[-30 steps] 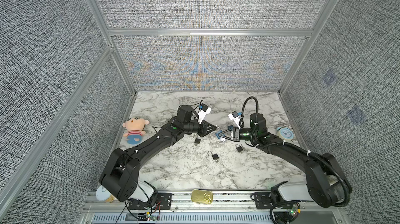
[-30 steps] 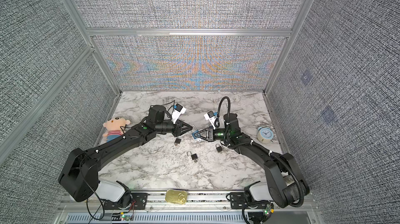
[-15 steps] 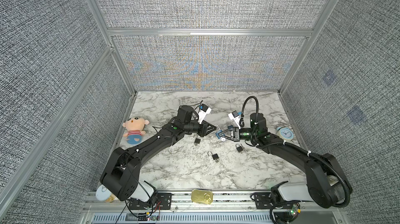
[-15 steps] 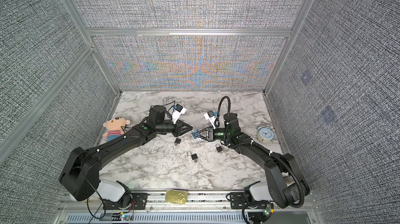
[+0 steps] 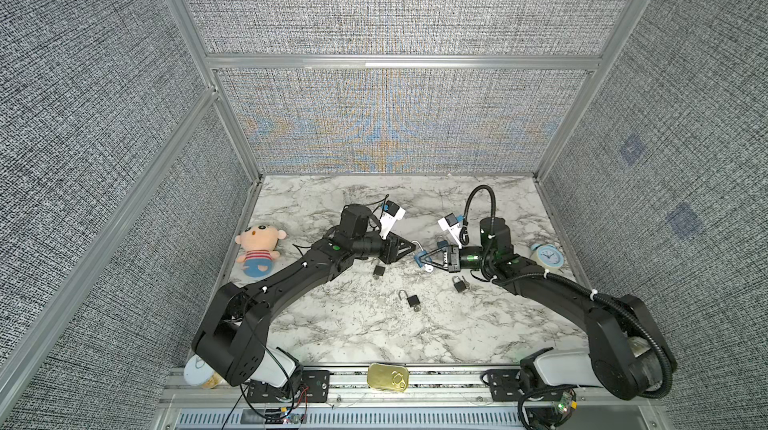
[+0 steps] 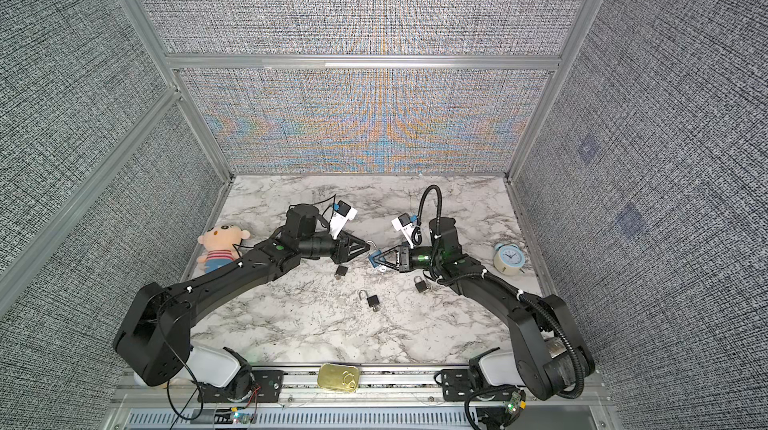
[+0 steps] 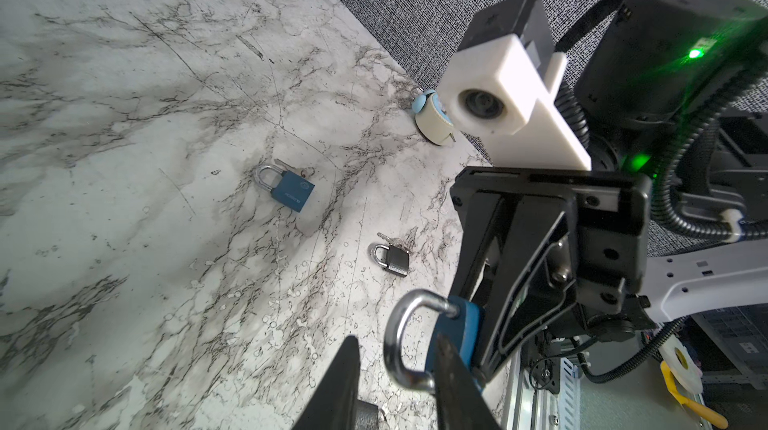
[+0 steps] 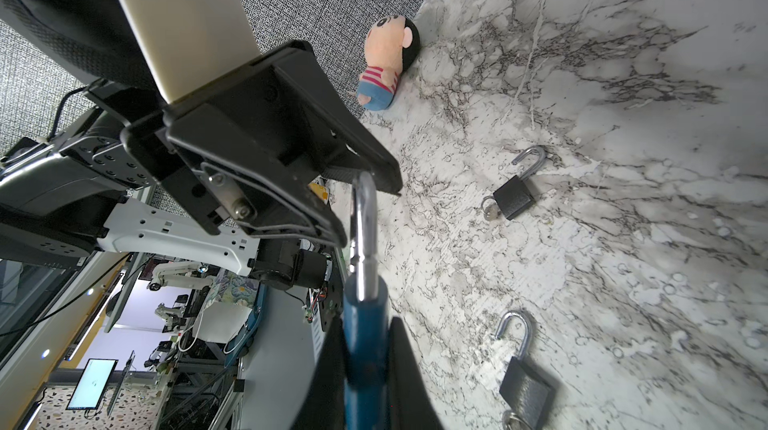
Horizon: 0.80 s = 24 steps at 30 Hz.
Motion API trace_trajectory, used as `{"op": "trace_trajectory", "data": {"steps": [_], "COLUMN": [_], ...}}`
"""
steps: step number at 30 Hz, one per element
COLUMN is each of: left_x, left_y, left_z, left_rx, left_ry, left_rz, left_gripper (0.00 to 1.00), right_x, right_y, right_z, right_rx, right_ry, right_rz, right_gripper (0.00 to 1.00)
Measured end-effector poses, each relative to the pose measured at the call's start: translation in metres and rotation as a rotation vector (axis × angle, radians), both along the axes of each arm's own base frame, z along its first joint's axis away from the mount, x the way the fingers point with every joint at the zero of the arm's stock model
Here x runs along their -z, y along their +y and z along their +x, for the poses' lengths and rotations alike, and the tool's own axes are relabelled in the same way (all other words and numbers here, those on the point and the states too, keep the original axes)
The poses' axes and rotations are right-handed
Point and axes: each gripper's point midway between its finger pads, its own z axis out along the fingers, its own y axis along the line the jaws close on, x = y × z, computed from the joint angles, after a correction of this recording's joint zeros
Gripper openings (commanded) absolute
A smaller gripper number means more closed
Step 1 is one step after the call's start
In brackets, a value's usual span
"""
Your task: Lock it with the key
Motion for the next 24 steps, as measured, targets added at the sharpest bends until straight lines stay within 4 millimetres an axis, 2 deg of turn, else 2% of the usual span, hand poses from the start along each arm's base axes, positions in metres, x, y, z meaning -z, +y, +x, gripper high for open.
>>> {"op": "trace_trajectory", "data": {"steps": [24], "left_x": [-0.0013], "left_y": [-0.0047], "left_z": [0.0043], "left_rx": [0.006], "left_ry": [0.01], "left_rz": [-0.05], "left_gripper": [0.28], "right_x": [0.0019], "right_y": [0.0003], "right_z": [-0.0002], "right_rx": [-0.001], "right_ry": [0.007], "right_rz": [-0.003], "right_gripper": [0.0]}}
